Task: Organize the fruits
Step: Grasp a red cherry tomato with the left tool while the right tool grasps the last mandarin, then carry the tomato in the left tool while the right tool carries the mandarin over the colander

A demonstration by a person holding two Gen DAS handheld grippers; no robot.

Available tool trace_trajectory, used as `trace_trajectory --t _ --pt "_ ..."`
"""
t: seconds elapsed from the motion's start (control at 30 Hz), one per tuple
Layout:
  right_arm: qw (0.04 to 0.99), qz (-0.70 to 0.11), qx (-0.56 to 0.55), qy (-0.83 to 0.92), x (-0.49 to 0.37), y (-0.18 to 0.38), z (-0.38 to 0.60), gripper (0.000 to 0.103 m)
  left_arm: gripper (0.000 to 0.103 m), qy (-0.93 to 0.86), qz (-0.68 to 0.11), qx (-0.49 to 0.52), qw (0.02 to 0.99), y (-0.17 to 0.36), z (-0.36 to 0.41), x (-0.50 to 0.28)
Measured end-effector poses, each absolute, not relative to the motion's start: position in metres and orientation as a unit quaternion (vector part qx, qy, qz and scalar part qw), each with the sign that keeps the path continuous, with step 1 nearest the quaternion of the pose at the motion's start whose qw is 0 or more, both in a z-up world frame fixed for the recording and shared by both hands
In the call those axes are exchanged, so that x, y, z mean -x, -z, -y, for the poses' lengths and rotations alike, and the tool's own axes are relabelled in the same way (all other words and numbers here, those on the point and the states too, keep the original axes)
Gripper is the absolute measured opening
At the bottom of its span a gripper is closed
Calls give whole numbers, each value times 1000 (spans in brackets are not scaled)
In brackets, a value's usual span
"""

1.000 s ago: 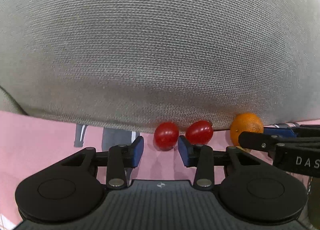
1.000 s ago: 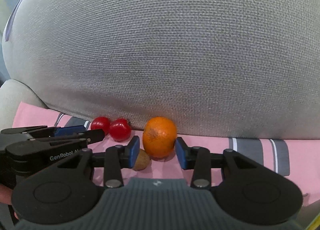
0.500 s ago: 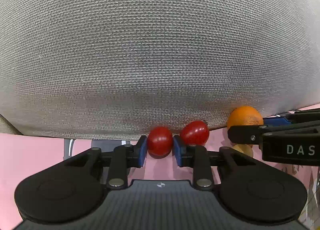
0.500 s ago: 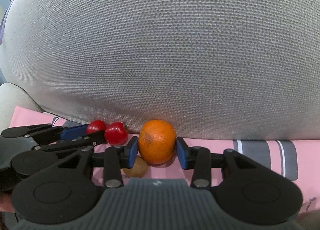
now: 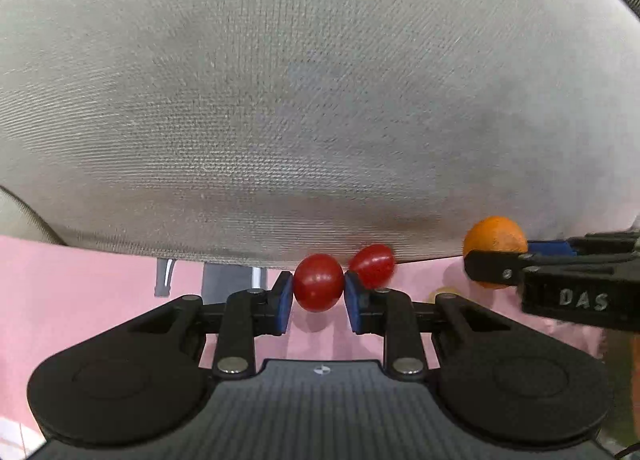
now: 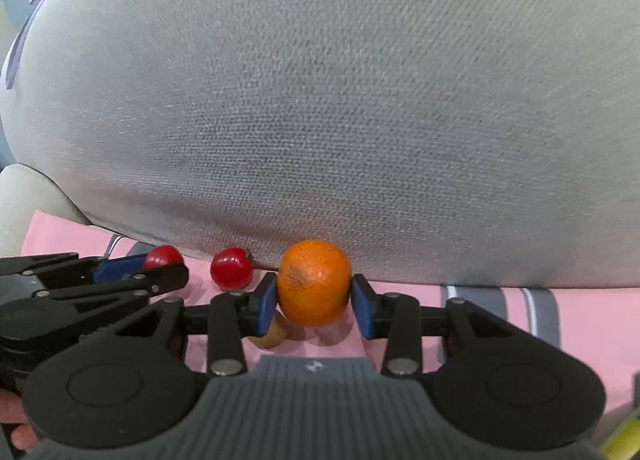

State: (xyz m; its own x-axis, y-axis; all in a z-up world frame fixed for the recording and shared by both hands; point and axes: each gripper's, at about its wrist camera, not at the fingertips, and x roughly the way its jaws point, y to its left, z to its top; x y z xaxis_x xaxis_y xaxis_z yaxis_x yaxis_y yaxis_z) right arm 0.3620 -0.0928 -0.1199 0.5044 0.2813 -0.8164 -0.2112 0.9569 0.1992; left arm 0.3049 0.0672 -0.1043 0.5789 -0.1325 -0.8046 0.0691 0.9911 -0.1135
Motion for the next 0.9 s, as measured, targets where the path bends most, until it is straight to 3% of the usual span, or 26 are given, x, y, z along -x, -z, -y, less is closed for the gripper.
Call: trace_trajectory --t 0.63,0.9 --pt "878 -447 -22 -173 -255 65 133 37 30 107 -449 53 886 20 -31 -209" --pt "889 -434 -17 -144 -211 52 163 37 30 143 -446 35 883 27 15 -191"
